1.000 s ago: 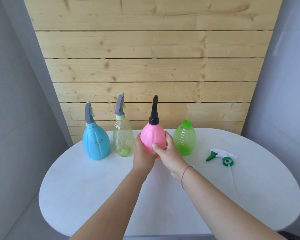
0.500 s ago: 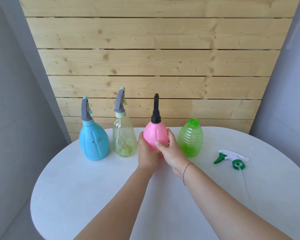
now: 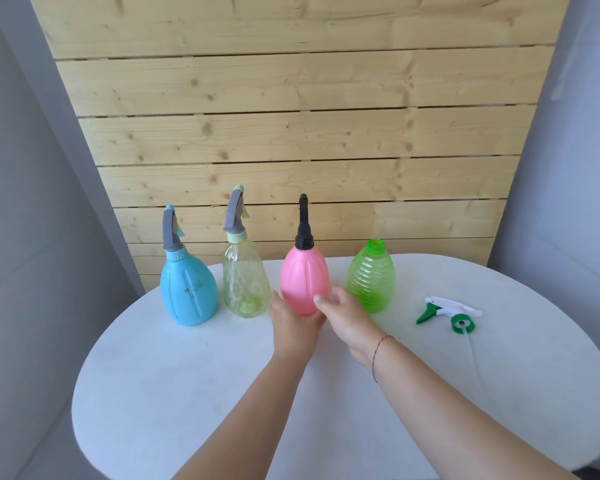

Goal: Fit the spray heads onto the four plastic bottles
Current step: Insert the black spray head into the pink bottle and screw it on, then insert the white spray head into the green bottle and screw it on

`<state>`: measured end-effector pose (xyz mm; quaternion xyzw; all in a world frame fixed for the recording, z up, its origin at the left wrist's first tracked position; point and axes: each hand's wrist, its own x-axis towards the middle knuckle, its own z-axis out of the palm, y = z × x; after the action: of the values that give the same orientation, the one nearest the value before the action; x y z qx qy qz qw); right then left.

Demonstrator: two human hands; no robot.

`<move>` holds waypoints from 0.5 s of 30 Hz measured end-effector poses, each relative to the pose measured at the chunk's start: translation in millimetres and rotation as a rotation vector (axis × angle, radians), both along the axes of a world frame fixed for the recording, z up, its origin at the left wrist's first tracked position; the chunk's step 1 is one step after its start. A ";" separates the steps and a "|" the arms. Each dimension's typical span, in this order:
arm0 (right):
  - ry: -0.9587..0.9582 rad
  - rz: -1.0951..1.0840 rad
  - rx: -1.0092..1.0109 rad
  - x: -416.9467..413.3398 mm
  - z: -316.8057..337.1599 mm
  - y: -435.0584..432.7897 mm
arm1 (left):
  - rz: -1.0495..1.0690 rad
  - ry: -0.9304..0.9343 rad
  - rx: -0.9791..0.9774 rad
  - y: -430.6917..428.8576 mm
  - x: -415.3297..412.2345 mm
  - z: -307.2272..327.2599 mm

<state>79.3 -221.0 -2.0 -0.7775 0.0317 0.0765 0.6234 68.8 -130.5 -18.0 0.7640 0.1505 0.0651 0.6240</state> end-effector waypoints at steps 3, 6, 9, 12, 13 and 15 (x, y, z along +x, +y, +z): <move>-0.035 -0.012 -0.051 -13.5 15.9 -28.0 | 0.010 0.043 0.032 -9.2 -23.7 6.5; -0.098 -0.155 -0.114 -20.6 31.3 -77.1 | -0.038 -0.002 0.066 -24.4 -46.7 11.0; -0.146 -0.407 -0.468 -19.1 30.6 -137.3 | -0.154 -0.052 0.093 -41.0 -61.6 11.5; 0.003 -0.498 -0.636 -18.9 14.6 -181.7 | -0.259 -0.084 0.158 -53.8 -66.3 8.6; 0.062 -0.504 -0.643 -17.4 9.0 -189.5 | -0.271 -0.099 0.191 -56.2 -65.0 8.4; 0.146 -0.525 -0.609 -13.5 0.4 -198.9 | -0.265 -0.128 0.234 -60.3 -60.7 8.7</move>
<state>65.8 -419.9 -1.6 -0.8846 0.2943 -0.0431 0.3591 8.1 -190.8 -9.4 0.8389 -0.0001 0.0481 0.5422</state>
